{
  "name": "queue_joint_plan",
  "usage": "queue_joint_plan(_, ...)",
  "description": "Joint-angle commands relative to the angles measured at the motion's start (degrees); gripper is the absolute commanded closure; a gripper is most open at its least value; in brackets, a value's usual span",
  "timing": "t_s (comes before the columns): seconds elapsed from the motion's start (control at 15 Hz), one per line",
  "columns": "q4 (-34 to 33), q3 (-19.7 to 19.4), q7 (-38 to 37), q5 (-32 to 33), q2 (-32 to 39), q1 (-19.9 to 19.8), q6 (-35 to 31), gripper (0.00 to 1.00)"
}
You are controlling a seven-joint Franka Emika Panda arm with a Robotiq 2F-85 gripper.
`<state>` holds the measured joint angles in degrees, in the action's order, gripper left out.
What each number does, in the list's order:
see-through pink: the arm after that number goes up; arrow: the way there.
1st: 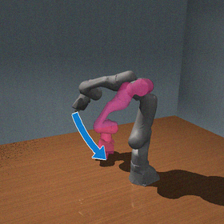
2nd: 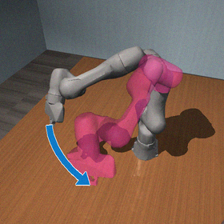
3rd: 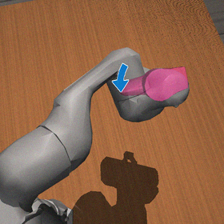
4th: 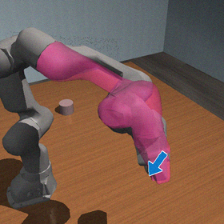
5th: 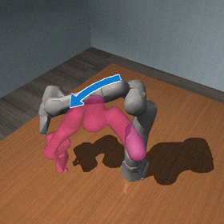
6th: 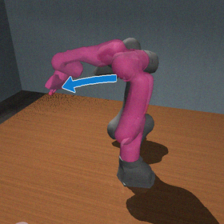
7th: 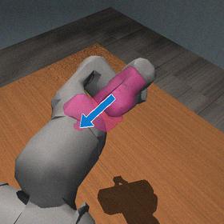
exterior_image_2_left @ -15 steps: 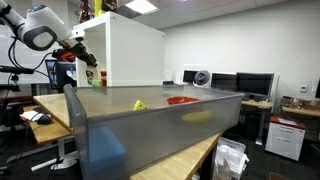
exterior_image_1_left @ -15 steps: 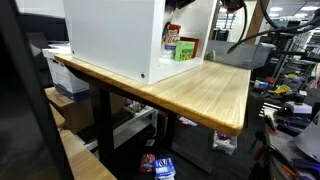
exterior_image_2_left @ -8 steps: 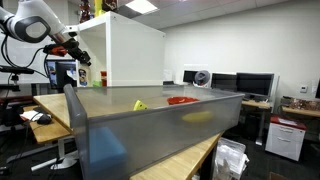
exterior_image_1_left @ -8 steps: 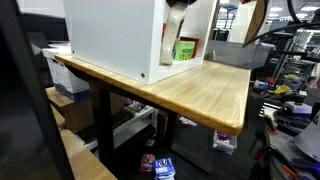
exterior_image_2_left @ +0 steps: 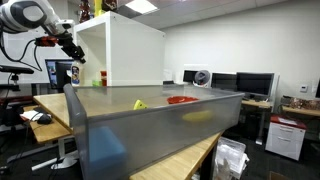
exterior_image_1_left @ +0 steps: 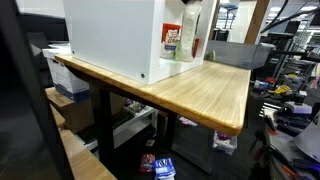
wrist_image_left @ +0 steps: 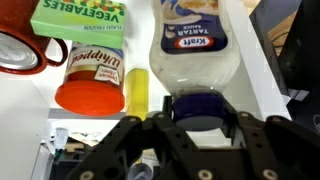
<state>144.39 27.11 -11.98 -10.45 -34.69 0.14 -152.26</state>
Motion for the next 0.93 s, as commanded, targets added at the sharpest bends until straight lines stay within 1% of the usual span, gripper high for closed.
queue_joint_plan(0.0, -2.8, -2.7, -4.1, 4.7, -1.2, 2.4, 6.9, 0.81)
queue_joint_plan(0.33, -5.4, -3.7, -6.8, 7.0, -1.0, 3.8, 13.4, 0.81)
queue_joint_plan(0.87, -9.5, -2.4, -14.7, 9.7, -3.1, 3.3, 22.1, 0.81)
